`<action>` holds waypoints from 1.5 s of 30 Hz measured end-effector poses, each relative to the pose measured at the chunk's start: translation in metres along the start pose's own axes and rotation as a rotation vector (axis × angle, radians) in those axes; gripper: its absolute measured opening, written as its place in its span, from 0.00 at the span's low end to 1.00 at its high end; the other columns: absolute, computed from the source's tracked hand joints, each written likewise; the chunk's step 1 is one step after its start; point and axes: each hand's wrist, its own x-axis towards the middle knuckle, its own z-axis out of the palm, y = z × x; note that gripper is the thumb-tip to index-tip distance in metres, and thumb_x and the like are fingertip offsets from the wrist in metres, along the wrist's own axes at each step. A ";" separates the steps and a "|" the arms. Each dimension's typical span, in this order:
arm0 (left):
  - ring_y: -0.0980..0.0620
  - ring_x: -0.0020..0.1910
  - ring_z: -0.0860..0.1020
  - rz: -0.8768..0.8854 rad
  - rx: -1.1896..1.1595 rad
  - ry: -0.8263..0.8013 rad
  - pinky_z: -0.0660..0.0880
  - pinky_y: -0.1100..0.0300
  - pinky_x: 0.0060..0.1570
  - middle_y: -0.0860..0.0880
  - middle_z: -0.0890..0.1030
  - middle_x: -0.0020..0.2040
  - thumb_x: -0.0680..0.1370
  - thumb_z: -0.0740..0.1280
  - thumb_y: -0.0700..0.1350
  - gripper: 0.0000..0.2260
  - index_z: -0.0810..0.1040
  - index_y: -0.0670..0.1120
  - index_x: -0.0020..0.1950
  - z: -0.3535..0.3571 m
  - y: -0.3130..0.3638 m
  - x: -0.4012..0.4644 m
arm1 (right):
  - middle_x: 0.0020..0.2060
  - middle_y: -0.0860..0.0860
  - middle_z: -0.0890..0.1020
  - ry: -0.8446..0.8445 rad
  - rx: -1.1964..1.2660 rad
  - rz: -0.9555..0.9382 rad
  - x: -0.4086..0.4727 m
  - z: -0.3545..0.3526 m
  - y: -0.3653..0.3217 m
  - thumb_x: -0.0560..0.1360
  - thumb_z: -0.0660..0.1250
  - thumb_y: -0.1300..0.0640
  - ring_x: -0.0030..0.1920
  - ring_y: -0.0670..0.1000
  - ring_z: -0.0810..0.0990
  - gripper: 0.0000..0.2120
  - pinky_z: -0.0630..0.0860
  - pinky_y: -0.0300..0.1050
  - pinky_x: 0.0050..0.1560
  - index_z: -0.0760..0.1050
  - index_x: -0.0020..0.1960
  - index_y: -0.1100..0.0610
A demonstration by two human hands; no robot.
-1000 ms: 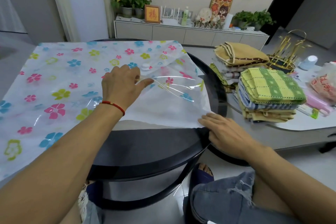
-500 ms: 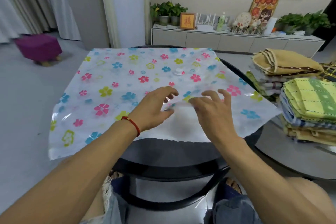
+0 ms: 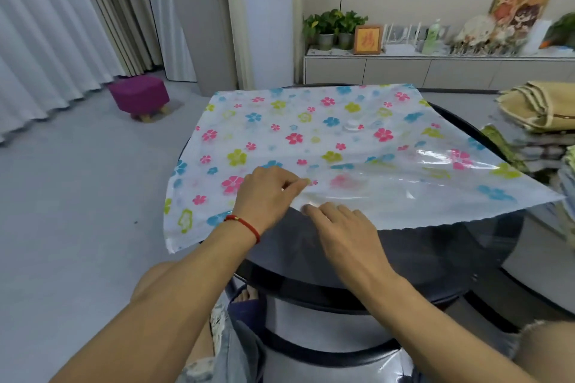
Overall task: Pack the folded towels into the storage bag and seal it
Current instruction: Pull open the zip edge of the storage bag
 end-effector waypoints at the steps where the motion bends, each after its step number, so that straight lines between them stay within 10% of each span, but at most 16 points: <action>1: 0.47 0.34 0.78 -0.007 -0.029 0.038 0.75 0.49 0.37 0.46 0.79 0.30 0.78 0.62 0.60 0.24 0.79 0.43 0.34 -0.003 -0.002 0.003 | 0.43 0.51 0.81 -0.027 0.014 0.001 0.000 0.001 0.001 0.68 0.76 0.63 0.39 0.59 0.81 0.26 0.73 0.50 0.40 0.79 0.65 0.54; 5: 0.49 0.38 0.82 -0.025 -0.134 -0.010 0.78 0.48 0.43 0.50 0.85 0.37 0.75 0.64 0.64 0.22 0.86 0.48 0.41 -0.013 -0.007 0.011 | 0.44 0.52 0.79 0.076 0.019 0.049 0.001 0.005 0.006 0.72 0.75 0.53 0.41 0.58 0.78 0.22 0.72 0.53 0.41 0.77 0.65 0.51; 8: 0.47 0.35 0.81 -0.001 -0.039 -0.080 0.78 0.46 0.42 0.47 0.84 0.35 0.75 0.62 0.66 0.25 0.85 0.46 0.39 -0.011 -0.001 0.010 | 0.44 0.54 0.76 0.188 0.015 0.036 0.012 0.009 0.009 0.66 0.77 0.66 0.42 0.59 0.74 0.17 0.67 0.51 0.39 0.81 0.52 0.54; 14: 0.47 0.40 0.81 -0.093 0.065 0.136 0.77 0.54 0.43 0.50 0.86 0.43 0.79 0.64 0.59 0.18 0.87 0.49 0.45 -0.054 0.005 0.053 | 0.57 0.57 0.85 -0.040 0.183 -0.077 -0.004 0.014 0.013 0.65 0.79 0.68 0.61 0.64 0.82 0.08 0.78 0.58 0.54 0.85 0.39 0.57; 20: 0.51 0.25 0.80 -0.204 -0.202 -0.133 0.81 0.59 0.31 0.50 0.86 0.37 0.77 0.69 0.54 0.14 0.86 0.45 0.44 -0.067 0.010 0.056 | 0.59 0.52 0.86 0.025 0.322 0.076 0.029 -0.003 -0.019 0.78 0.70 0.56 0.49 0.63 0.84 0.17 0.80 0.55 0.44 0.78 0.66 0.52; 24: 0.51 0.35 0.81 -0.195 -0.043 -0.201 0.78 0.61 0.38 0.47 0.85 0.44 0.72 0.73 0.47 0.11 0.84 0.45 0.52 -0.064 -0.004 0.025 | 0.47 0.55 0.87 0.019 0.421 0.098 0.047 -0.003 -0.043 0.78 0.63 0.62 0.48 0.64 0.82 0.12 0.75 0.53 0.41 0.83 0.54 0.53; 30: 0.43 0.30 0.74 -0.197 0.308 -0.081 0.72 0.52 0.32 0.43 0.76 0.28 0.78 0.64 0.46 0.17 0.73 0.41 0.30 -0.073 -0.028 0.008 | 0.41 0.59 0.85 0.055 0.471 0.062 0.030 -0.005 -0.054 0.74 0.61 0.64 0.43 0.64 0.82 0.11 0.80 0.57 0.41 0.83 0.45 0.62; 38: 0.46 0.33 0.83 -0.426 -0.414 -0.248 0.83 0.53 0.38 0.39 0.82 0.47 0.81 0.61 0.49 0.13 0.77 0.40 0.45 -0.093 -0.040 0.028 | 0.60 0.53 0.84 -0.005 0.442 0.127 0.021 -0.005 -0.069 0.80 0.66 0.58 0.57 0.60 0.82 0.17 0.80 0.56 0.52 0.78 0.68 0.54; 45: 0.51 0.45 0.79 -0.195 0.201 -0.289 0.78 0.57 0.46 0.54 0.80 0.44 0.74 0.69 0.55 0.10 0.81 0.50 0.48 -0.092 -0.049 -0.003 | 0.51 0.55 0.87 -0.005 0.398 0.106 0.064 -0.003 -0.081 0.82 0.61 0.60 0.50 0.63 0.82 0.13 0.72 0.52 0.41 0.81 0.58 0.49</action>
